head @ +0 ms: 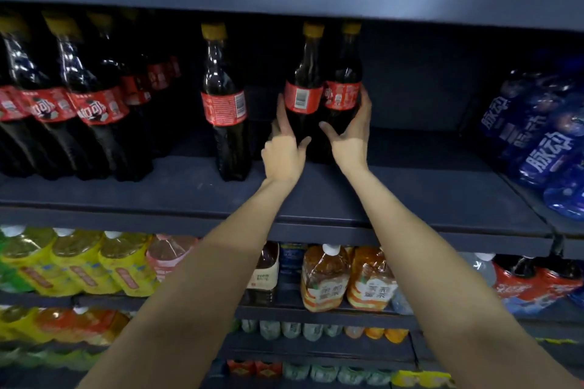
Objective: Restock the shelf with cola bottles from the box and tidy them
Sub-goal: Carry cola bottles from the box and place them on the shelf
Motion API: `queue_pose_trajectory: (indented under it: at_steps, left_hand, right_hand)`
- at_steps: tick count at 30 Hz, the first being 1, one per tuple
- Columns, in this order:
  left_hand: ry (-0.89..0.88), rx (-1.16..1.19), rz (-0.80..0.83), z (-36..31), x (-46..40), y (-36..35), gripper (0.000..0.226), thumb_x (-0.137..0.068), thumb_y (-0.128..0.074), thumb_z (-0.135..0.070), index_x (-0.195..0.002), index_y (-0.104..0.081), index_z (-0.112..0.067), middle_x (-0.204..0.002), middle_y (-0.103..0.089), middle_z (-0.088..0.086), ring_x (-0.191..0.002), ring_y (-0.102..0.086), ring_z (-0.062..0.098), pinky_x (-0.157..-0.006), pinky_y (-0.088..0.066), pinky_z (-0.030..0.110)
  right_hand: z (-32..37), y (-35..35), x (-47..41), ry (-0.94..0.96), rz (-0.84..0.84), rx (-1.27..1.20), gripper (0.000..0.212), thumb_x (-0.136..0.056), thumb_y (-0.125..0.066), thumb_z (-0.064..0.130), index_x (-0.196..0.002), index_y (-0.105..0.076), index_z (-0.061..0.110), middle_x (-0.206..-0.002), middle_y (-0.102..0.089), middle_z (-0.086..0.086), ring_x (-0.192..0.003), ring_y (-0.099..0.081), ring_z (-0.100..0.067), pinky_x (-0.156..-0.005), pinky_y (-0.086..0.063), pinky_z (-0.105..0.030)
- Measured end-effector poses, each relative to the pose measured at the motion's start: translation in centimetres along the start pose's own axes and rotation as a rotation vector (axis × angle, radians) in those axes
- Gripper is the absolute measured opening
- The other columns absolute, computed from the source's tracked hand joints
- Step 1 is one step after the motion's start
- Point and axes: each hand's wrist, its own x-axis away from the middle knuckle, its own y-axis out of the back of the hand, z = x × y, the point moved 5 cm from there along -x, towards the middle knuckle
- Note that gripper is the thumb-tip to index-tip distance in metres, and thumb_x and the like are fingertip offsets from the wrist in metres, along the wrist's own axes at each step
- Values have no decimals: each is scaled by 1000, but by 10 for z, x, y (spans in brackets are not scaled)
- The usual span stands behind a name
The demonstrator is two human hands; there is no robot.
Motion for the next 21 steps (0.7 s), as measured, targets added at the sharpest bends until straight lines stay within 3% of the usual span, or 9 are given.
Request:
queue_pose_trajectory:
  at_steps: [5,10,16,18,21]
  left_hand:
    - [155,44,21,14,-34,-24,90,-91,-61,-24,-152,6,-25,-148,-37,14,-121,-52,38,-96,-43,47]
    - [156,104,-12,28,-60,-34,89,-92,-58,-13,-152,7,-26,-151,-34,12,-126,-47,36,-97,-41,50]
    - [197,186,18,31,-64,-43,87,-93,-53,-7,-151,10,-20,-155,-24,14,-137,-36,32,-107,-33,45]
    - [267,224,102,28,-61,-45,86,-95,-52,-13,-150,13,-13,-158,-13,17,-143,-23,31,-116,-24,41]
    - [368,278,234,18,-43,-36,88,-95,-52,-25,-149,14,-7,-158,-12,19,-144,-19,32,-118,-20,38]
  right_hand:
    - [-21,-8,-22,59,25,60,90,-81,-71,11,-150,-14,10,-154,-24,-9,-141,-25,-20,-117,-21,-39]
    - [-28,0,-28,-34,76,285,97,-81,-73,28,-152,-5,28,-154,-29,-3,-138,-32,-25,-111,-28,-43]
    - [-18,0,-18,-127,163,426,96,-87,-66,13,-151,4,29,-153,-26,-15,-129,-44,-33,-102,-36,-44]
    - [-15,0,-15,-152,236,427,98,-87,-63,7,-150,8,28,-157,-13,-15,-134,-36,-36,-105,-34,-44]
    - [-15,7,-9,-205,330,551,95,-87,-65,18,-152,4,19,-158,14,-13,-145,0,-38,-116,-18,-52]
